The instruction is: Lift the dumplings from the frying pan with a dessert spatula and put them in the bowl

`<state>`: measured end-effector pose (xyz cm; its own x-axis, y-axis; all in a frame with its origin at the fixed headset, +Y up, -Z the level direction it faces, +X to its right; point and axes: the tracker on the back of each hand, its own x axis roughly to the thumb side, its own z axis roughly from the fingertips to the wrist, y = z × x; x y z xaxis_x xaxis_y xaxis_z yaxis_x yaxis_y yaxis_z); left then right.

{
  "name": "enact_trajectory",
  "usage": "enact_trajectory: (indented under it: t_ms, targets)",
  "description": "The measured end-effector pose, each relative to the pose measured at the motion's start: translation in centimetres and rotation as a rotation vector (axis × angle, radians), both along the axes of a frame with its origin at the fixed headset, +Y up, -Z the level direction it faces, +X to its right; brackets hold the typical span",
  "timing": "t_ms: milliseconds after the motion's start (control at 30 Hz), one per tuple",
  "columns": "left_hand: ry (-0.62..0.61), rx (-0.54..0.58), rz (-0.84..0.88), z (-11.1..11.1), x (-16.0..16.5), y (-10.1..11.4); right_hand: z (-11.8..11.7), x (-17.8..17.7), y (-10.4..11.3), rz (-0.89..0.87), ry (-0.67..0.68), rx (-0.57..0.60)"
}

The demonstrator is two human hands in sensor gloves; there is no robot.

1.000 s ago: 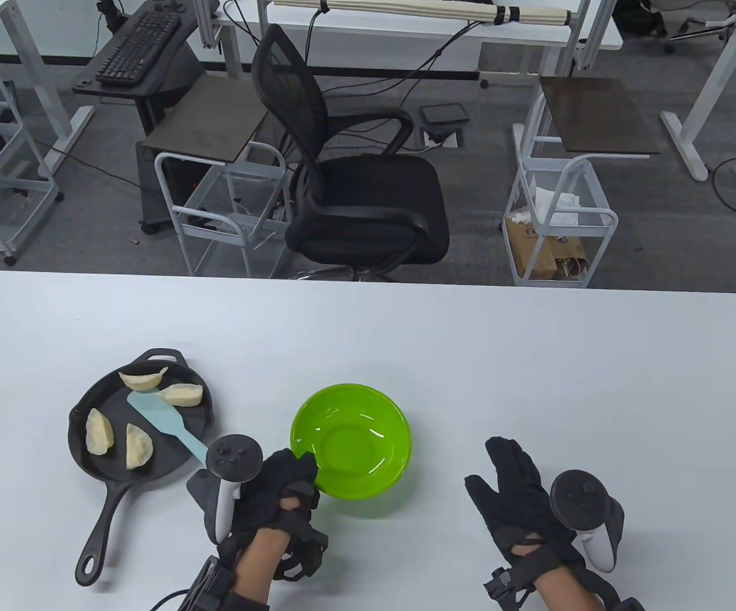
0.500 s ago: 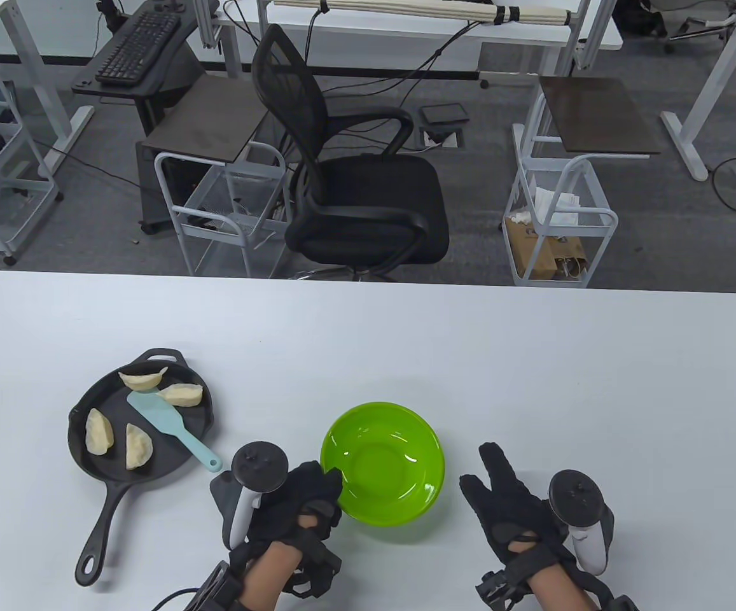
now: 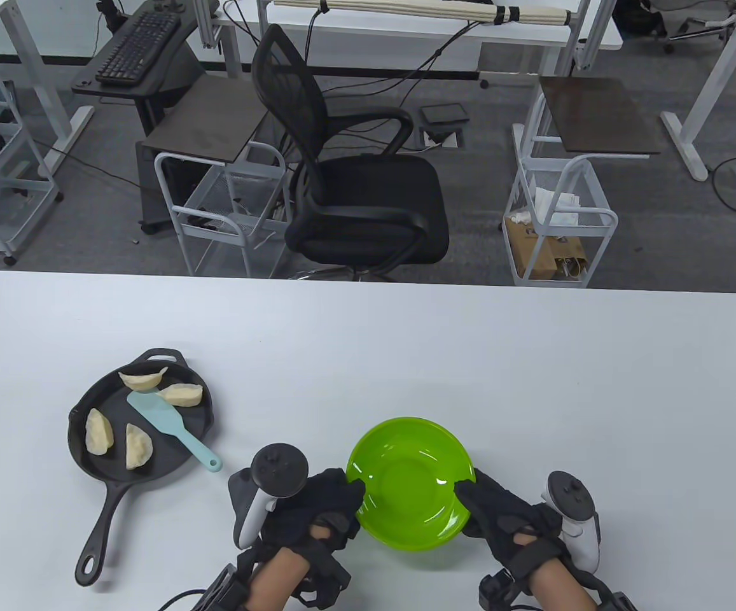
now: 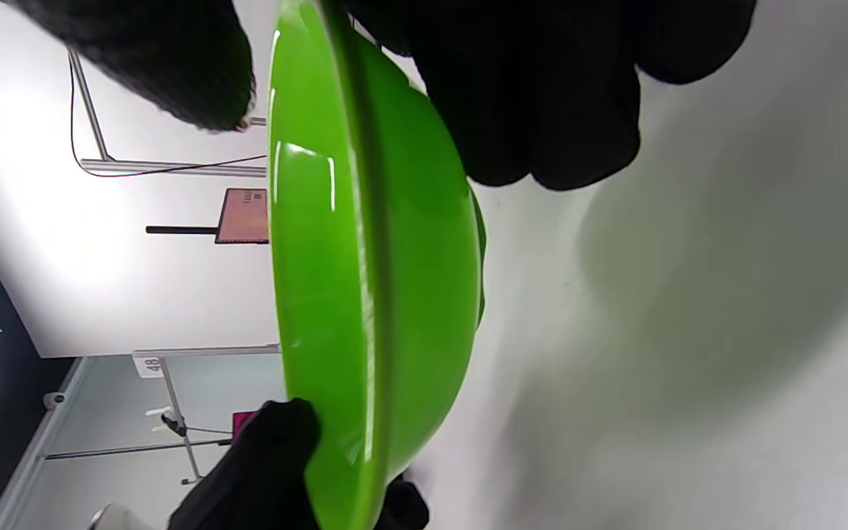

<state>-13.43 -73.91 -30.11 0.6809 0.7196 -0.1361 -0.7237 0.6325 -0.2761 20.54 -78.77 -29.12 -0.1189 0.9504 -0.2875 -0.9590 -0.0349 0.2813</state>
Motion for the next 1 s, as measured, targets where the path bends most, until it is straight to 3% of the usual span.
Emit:
enact_trajectory:
  t_ms: [700, 1000]
  targets:
    - [-0.053, -0.006, 0.053, -0.3, -1.1, -0.3, -0.2, 0.1, 0.2, 0.027, 0.065, -0.003]
    - [-0.009, 0.05, -0.102, -0.3, -2.1, 0.2, -0.5, 0.9, -0.3, 0.025, -0.025, 0.012]
